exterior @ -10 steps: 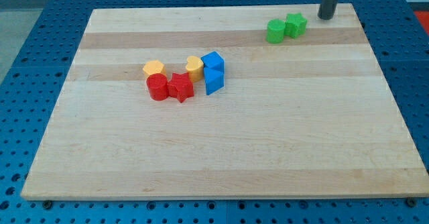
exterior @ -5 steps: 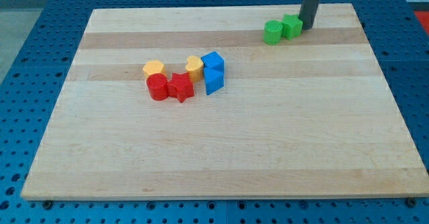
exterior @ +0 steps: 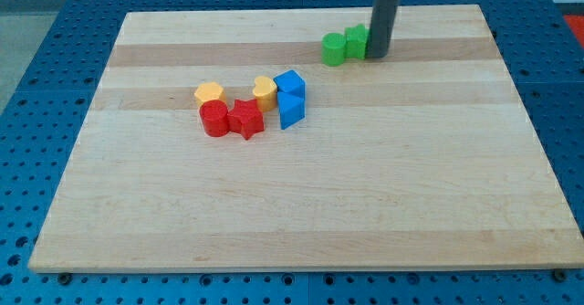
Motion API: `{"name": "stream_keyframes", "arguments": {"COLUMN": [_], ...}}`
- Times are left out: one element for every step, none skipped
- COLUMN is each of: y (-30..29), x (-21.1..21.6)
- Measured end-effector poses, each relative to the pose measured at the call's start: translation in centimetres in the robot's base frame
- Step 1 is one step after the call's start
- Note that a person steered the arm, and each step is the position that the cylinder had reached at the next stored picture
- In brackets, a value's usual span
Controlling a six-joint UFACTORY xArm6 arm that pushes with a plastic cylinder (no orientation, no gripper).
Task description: Push the green star and green circle closer to the yellow hexagon
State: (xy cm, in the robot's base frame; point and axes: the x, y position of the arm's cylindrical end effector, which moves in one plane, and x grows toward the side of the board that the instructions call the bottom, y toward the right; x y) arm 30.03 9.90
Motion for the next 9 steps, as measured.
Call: {"name": "stream_keyframes", "arguments": {"y": [-2.7,-4.3,-0.9,6.2,7.2,5.1,2.1,-0.5,-1.1], "x": [0.0,0.0,-0.4,-2.7,-6.3,-6.7,-6.7,-6.7,-5.9]}}
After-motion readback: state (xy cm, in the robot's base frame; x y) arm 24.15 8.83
